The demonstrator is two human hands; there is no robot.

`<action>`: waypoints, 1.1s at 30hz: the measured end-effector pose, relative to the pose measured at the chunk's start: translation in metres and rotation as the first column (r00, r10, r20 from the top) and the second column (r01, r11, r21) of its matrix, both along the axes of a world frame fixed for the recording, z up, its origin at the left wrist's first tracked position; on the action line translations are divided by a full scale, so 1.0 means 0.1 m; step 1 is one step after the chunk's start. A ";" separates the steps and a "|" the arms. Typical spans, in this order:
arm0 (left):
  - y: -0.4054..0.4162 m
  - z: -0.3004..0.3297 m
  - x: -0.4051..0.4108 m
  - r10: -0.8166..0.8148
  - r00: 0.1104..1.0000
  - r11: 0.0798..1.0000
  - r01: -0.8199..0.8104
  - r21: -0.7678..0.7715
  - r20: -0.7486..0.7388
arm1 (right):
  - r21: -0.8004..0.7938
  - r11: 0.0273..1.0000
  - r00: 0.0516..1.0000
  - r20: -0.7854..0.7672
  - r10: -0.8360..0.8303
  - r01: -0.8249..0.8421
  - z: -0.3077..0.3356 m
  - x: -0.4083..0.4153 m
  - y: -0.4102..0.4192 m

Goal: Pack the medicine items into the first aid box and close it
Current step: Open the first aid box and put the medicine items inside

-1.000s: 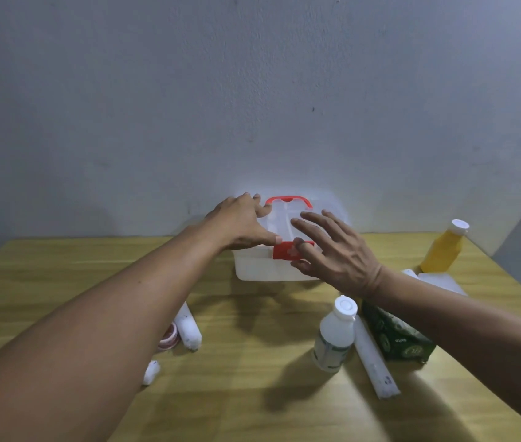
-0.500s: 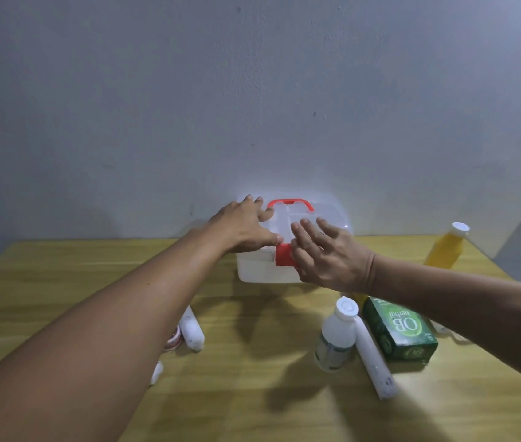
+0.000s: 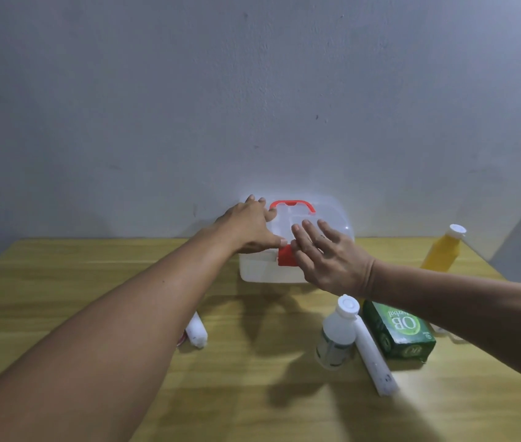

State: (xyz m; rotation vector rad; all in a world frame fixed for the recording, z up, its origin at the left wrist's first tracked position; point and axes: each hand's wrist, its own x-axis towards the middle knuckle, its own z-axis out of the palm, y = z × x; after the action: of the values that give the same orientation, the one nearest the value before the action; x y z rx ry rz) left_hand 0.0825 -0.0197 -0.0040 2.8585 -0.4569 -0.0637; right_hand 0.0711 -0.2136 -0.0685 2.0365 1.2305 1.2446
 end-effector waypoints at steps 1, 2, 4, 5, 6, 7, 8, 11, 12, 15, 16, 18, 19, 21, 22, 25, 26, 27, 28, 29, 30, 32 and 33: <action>-0.02 0.01 -0.01 0.002 1.000 1.000 -0.002 0.020 0.002 | -0.012 1.000 1.000 -0.009 -0.006 0.006 0.01 -0.01 0.00; -0.04 0.03 -0.02 0.001 1.000 0.999 -0.001 0.045 -0.002 | -0.022 1.000 1.000 -0.023 -0.013 0.012 0.02 -0.02 0.01; -0.08 0.07 -0.04 -0.005 1.000 0.996 0.006 0.093 -0.013 | -0.037 0.999 0.998 -0.056 -0.028 0.026 0.04 -0.04 0.02; -0.09 0.09 -0.04 -0.007 1.000 0.994 0.008 0.109 -0.017 | -0.044 0.998 0.997 -0.068 -0.038 0.035 0.05 -0.05 0.02; -0.09 0.10 -0.04 -0.009 1.000 0.993 0.011 0.117 -0.020 | -0.052 0.998 0.996 -0.073 -0.048 0.045 0.06 -0.05 0.04; -0.08 0.11 -0.04 -0.012 1.000 0.993 0.015 0.117 -0.022 | -0.058 0.997 0.996 -0.075 -0.057 0.053 0.06 -0.06 0.05; -0.08 0.10 -0.03 -0.015 1.000 0.993 0.018 0.116 -0.024 | -0.059 0.996 0.995 -0.073 -0.064 0.060 0.06 -0.07 0.06; -0.04 0.07 -0.01 -0.017 1.000 0.997 0.018 0.074 -0.022 | -0.048 0.996 0.994 -0.067 -0.082 0.079 0.07 -0.08 0.08; -0.02 0.05 0.00 -0.011 1.000 1.000 0.011 0.028 -0.018 | -0.041 0.996 0.994 -0.066 -0.087 0.084 0.07 -0.09 0.09; 0.10 -0.05 0.01 0.018 1.000 0.970 -0.019 -0.244 -0.007 | 0.022 0.997 0.996 -0.050 -0.075 0.077 0.07 -0.10 0.06; 0.15 -0.08 0.00 0.045 0.999 0.936 -0.045 -0.348 -0.009 | 0.051 0.997 0.997 -0.041 -0.059 0.062 0.06 -0.10 0.05; 0.22 -0.14 -0.03 0.111 0.993 0.867 -0.111 -0.486 -0.029 | 0.095 0.995 1.000 -0.023 -0.015 0.017 0.04 -0.08 0.02; 0.23 -0.17 -0.05 0.135 0.990 0.844 -0.137 -0.518 -0.041 | 0.102 0.995 1.000 -0.027 0.001 0.002 0.03 -0.06 0.00; 0.22 -0.20 -0.07 0.143 0.988 0.810 -0.154 -0.567 -0.063 | 0.101 0.995 0.998 -0.060 0.006 0.000 0.03 -0.03 -0.03; 0.21 -0.21 -0.07 0.136 0.987 0.785 -0.158 -0.599 -0.081 | 0.106 0.994 0.997 -0.076 0.010 -0.002 0.03 -0.02 -0.05; 0.20 -0.27 -0.04 0.111 0.983 0.683 -0.183 -0.708 -0.148 | 0.132 0.990 0.995 -0.081 0.056 -0.045 -0.04 0.03 -0.11; 0.20 -0.31 -0.04 0.104 0.981 0.641 -0.194 -0.743 -0.166 | 0.143 0.988 0.995 -0.066 0.073 -0.063 -0.05 0.05 -0.12; 0.20 -0.34 -0.04 0.100 0.978 0.598 -0.208 -0.774 -0.186 | 0.152 0.985 0.995 -0.045 0.089 -0.081 -0.06 0.07 -0.12; 0.19 -0.38 -0.05 0.098 0.974 0.558 -0.222 -0.799 -0.202 | 0.155 0.983 0.994 -0.027 0.102 -0.097 -0.06 0.08 -0.12; 0.17 -0.41 -0.06 0.092 0.972 0.520 -0.232 -0.822 -0.217 | 0.150 0.982 0.993 -0.013 0.117 -0.114 -0.06 0.10 -0.12; 0.15 -0.44 -0.06 0.082 0.971 0.483 -0.237 -0.843 -0.226 | 0.144 0.981 0.992 -0.002 0.130 -0.128 -0.05 0.10 -0.12; 0.13 -0.49 -0.06 0.063 0.967 0.393 -0.253 -0.884 -0.249 | 0.147 0.978 0.989 0.012 0.149 -0.149 -0.05 0.10 -0.11; 0.11 -0.52 -0.05 0.066 0.963 0.351 -0.266 -0.898 -0.260 | 0.161 0.976 0.989 0.016 0.147 -0.148 -0.07 0.09 -0.10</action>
State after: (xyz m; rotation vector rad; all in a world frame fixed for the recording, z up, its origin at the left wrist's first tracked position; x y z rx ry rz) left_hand 0.0774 -0.0091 -0.0556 1.6835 -0.0671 -0.0118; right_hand 0.0800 -0.2235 -0.0752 2.0850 1.3391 1.4599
